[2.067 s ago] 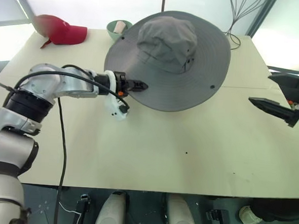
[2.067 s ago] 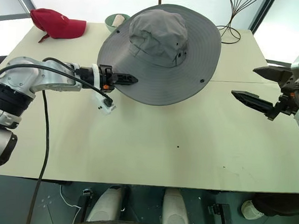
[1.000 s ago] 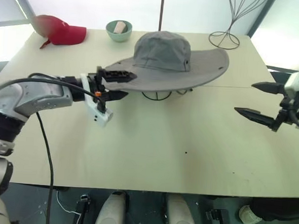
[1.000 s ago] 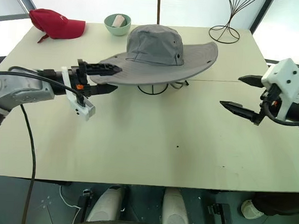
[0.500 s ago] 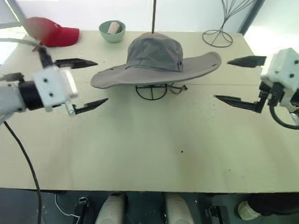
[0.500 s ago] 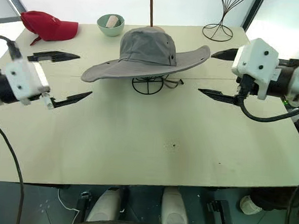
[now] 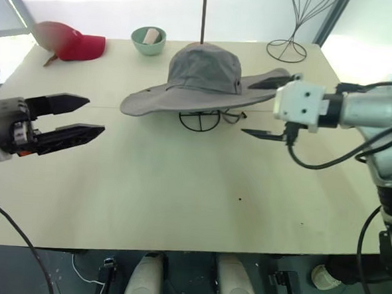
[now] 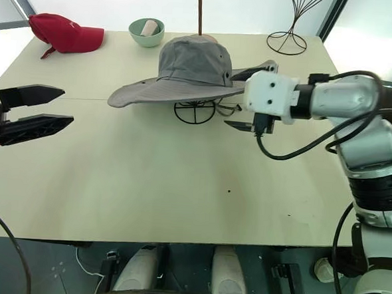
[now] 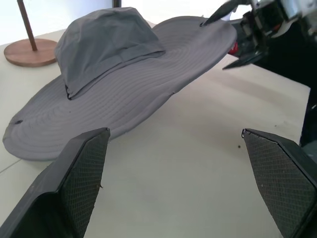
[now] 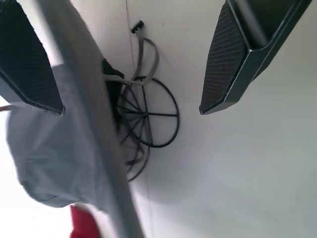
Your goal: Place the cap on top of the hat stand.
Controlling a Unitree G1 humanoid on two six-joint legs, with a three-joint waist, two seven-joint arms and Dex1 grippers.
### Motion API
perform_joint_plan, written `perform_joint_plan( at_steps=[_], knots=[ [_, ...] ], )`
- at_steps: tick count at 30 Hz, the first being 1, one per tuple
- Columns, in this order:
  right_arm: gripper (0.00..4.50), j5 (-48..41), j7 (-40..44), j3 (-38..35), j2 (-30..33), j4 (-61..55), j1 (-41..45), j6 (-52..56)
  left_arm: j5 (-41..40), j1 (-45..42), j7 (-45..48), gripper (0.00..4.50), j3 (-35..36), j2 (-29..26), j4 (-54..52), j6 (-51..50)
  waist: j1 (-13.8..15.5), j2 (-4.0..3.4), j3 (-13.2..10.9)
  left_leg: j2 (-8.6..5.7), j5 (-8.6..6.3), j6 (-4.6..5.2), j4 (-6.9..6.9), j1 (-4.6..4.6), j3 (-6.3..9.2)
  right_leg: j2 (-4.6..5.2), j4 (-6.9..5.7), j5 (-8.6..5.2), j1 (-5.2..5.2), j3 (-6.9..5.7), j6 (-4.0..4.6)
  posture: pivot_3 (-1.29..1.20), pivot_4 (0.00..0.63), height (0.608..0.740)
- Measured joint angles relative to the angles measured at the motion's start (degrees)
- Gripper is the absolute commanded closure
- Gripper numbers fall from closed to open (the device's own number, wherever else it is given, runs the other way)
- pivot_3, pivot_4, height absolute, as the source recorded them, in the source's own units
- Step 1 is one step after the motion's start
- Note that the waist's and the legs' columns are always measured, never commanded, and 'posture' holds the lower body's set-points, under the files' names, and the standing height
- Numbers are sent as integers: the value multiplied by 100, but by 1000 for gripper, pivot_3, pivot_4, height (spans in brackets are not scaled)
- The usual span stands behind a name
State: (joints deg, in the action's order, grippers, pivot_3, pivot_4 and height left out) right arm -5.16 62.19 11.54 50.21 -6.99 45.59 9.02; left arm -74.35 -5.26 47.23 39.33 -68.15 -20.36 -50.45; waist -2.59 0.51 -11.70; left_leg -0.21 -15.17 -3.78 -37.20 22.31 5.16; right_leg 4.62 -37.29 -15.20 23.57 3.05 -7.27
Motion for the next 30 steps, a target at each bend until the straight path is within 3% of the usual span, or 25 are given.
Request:
perform_joint_plan(
  at_steps=[6,18,24,28,30],
  knots=[
    [4430,386,-221,95,-162,160,-228,-201,-3,-256,-112,0,21,28,53,-181,1,0,0,0,0,0,3,0,0,-1,1,0,2,1,0,0,150,740],
    [4430,1246,-1474,101,-764,-400,-1484,-524,74,-740,-99,0,-195,101,151,-276,3,4,2,-1,0,0,2,0,0,0,0,0,2,2,1,0,150,740],
    [4430,2293,-2267,393,-909,7,-1591,-1153,266,-1010,5,0,-415,101,308,-276,11,4,2,-2,0,-1,2,0,0,0,0,0,2,1,1,0,150,740],
    [4430,2427,-2374,378,-933,184,-1591,-1200,362,-1075,60,0,-467,101,351,-277,3,4,2,-2,0,-1,3,0,0,0,1,0,1,2,1,0,150,740],
    [3881,2420,-2374,371,-946,228,-1591,-1184,395,-1076,94,0,-468,101,350,-280,3,4,2,-2,0,-1,3,0,0,0,1,0,2,2,1,0,150,740]
  ],
)
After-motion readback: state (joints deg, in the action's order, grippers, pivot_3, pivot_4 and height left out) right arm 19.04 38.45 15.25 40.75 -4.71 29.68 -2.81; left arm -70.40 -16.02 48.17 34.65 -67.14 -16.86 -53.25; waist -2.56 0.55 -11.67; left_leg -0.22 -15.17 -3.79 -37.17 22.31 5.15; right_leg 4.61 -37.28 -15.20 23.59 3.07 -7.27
